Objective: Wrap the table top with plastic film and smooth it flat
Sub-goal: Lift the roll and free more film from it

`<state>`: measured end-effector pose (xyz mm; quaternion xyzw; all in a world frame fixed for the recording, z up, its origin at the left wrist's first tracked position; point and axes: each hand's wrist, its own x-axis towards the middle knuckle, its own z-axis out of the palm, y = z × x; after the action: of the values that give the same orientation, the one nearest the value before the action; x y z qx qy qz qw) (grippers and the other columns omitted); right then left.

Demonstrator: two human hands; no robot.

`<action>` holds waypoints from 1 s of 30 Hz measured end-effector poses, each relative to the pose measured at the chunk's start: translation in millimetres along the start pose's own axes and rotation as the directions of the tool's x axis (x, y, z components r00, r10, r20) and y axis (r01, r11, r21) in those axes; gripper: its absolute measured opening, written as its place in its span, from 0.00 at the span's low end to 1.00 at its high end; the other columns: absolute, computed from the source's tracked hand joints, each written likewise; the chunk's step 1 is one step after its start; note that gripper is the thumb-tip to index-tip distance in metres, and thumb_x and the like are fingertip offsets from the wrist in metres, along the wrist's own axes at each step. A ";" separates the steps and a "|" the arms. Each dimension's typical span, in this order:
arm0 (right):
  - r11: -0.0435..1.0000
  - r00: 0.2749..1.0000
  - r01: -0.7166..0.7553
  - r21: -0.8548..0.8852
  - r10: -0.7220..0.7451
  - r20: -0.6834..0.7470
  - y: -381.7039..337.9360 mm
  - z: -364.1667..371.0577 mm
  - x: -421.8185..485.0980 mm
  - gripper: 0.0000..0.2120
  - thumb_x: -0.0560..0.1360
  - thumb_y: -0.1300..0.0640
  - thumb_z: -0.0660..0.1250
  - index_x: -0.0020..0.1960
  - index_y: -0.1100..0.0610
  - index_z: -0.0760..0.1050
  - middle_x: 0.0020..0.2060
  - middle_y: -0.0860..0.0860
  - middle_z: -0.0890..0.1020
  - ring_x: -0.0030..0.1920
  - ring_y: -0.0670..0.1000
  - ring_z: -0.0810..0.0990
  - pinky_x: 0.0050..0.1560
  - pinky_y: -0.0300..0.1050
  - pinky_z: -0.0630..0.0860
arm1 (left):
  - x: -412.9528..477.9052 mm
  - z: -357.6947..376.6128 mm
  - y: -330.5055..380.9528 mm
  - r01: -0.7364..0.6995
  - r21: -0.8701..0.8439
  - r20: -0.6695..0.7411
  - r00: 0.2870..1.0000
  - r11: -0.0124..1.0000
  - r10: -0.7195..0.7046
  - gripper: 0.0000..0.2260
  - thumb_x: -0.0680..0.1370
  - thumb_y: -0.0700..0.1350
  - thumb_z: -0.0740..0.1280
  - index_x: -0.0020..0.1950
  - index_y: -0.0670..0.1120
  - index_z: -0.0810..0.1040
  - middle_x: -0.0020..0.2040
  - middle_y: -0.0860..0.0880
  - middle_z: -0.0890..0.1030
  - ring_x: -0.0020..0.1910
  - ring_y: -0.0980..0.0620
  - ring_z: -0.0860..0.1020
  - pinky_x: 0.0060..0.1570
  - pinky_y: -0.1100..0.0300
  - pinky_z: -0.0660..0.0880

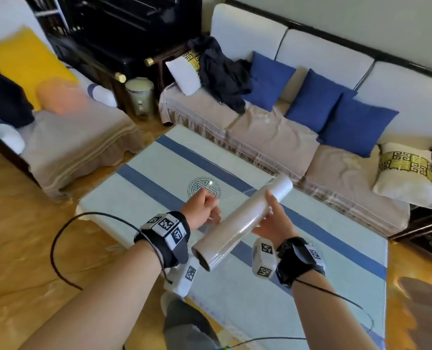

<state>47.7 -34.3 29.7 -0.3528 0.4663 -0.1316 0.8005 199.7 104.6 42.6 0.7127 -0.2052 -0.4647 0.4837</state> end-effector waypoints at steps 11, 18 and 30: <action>0.977 0.983 -0.182 0.112 0.177 0.047 2.5 -20.7 21.2 0.37 0.75 0.36 0.64 0.72 0.62 0.67 0.51 0.61 0.82 0.51 0.59 0.81 0.51 0.57 0.78 | 2.5 37.1 -30.9 0.223 -0.328 0.039 0.974 0.918 -0.223 0.11 0.78 0.29 0.61 0.51 0.44 0.66 0.42 0.41 0.77 0.32 0.50 0.73 0.31 0.61 0.78; 0.987 0.989 -0.139 -0.081 0.134 -0.058 15.0 -32.3 26.4 0.33 0.76 0.40 0.68 0.71 0.60 0.65 0.54 0.62 0.80 0.47 0.59 0.83 0.44 0.54 0.81 | 9.0 47.7 -36.4 0.339 -0.292 0.155 0.939 0.894 -0.306 0.12 0.82 0.52 0.59 0.58 0.45 0.72 0.48 0.45 0.78 0.43 0.50 0.77 0.37 0.59 0.80; 0.934 0.990 -0.098 -0.344 0.128 0.066 37.3 23.0 19.0 0.25 0.79 0.42 0.64 0.69 0.51 0.59 0.58 0.61 0.78 0.53 0.60 0.81 0.57 0.62 0.79 | 42.2 16.8 -36.8 0.018 0.083 0.067 0.997 0.996 -0.024 0.06 0.80 0.46 0.65 0.45 0.48 0.69 0.43 0.47 0.76 0.38 0.53 0.75 0.39 0.61 0.73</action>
<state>72.7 -7.7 -1.1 -0.4636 0.4663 0.0128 0.7533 199.9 81.4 -11.0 0.7178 -0.2330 -0.4849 0.4419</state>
